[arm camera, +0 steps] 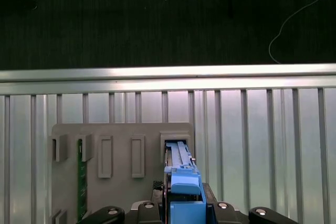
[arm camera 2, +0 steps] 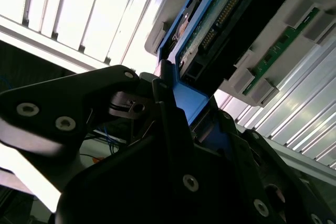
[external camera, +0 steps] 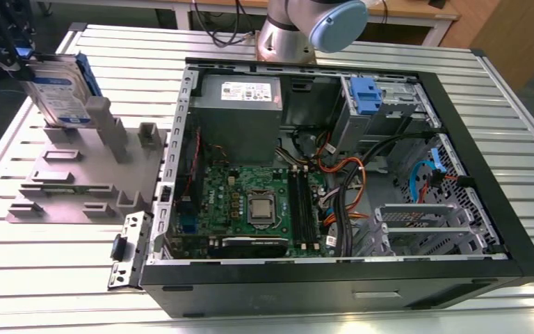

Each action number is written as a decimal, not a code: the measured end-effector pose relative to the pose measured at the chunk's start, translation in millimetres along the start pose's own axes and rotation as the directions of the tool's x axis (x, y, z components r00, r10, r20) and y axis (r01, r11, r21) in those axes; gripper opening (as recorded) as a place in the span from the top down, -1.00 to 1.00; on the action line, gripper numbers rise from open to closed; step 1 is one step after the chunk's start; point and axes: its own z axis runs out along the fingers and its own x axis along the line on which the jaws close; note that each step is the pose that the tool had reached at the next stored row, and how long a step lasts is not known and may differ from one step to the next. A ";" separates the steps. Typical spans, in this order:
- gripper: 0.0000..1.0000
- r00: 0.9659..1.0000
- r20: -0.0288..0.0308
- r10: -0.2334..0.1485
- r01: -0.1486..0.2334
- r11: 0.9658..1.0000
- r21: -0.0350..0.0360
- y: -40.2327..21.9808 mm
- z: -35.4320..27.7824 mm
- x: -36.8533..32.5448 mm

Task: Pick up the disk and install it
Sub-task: 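Pick up the disk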

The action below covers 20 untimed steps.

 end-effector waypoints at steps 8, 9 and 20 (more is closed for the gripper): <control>0.27 1.000 0.000 0.000 0.000 1.000 0.000 0.0 -1.6 0.0; 0.27 1.000 0.000 0.000 0.000 1.000 0.000 0.0 -1.7 0.0; 0.27 1.000 0.000 0.000 0.000 1.000 0.000 0.1 -7.8 -0.2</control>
